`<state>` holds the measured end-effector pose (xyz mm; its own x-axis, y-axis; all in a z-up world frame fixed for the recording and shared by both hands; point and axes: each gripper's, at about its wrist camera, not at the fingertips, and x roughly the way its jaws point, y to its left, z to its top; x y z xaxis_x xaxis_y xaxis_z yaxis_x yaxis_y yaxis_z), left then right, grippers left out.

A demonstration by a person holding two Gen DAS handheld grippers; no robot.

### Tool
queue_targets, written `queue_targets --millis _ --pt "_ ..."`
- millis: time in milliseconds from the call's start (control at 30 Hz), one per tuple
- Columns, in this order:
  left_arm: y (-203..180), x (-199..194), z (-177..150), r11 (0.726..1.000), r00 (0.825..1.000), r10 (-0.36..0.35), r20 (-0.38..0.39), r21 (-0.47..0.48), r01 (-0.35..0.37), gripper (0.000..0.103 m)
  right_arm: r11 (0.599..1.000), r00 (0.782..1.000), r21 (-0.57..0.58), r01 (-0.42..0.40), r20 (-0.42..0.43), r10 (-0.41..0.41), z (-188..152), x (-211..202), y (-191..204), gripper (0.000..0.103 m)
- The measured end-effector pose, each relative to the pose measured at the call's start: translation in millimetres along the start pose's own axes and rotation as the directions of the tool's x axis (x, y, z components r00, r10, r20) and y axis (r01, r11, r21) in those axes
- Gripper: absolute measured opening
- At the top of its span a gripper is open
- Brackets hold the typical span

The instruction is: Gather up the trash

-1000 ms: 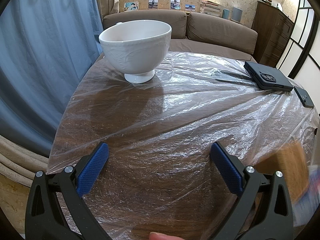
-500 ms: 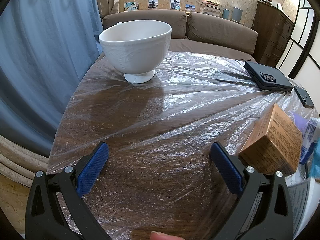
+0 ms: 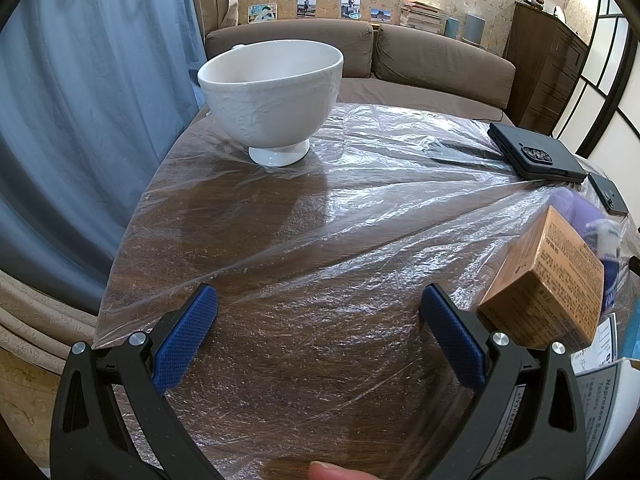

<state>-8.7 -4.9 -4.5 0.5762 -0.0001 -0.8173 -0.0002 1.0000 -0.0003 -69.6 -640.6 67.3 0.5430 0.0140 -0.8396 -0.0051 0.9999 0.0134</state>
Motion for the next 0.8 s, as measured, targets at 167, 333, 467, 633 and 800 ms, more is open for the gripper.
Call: queue_targets --millis 167,333,467,633,800 --pt "0.0 0.0 0.0 1.0 1.0 0.0 0.0 0.0 0.0 0.102 1.0 1.0 0.0 0.0 0.0 0.0 0.1 0.3 -0.8 0.099" --pt "0.0 0.1 -0.1 1.0 1.0 0.0 0.0 0.0 0.0 0.102 1.0 1.0 0.0 0.0 0.0 0.0 0.2 0.6 -1.9 0.099" --pt "-0.1 0.2 -0.1 1.0 1.0 0.0 0.0 0.0 0.0 0.102 1.0 1.0 0.0 0.0 0.0 0.0 0.1 0.4 -1.6 0.099" --pt "0.1 0.0 -0.2 1.0 1.0 0.0 0.0 0.0 0.0 0.102 1.0 1.0 0.0 0.0 0.0 0.0 0.1 0.5 -2.0 0.099" --pt "-0.2 -0.2 -0.1 1.0 1.0 -0.001 0.0 0.0 0.001 0.102 1.0 1.0 0.0 0.0 0.0 0.0 0.1 0.3 -1.3 0.099"
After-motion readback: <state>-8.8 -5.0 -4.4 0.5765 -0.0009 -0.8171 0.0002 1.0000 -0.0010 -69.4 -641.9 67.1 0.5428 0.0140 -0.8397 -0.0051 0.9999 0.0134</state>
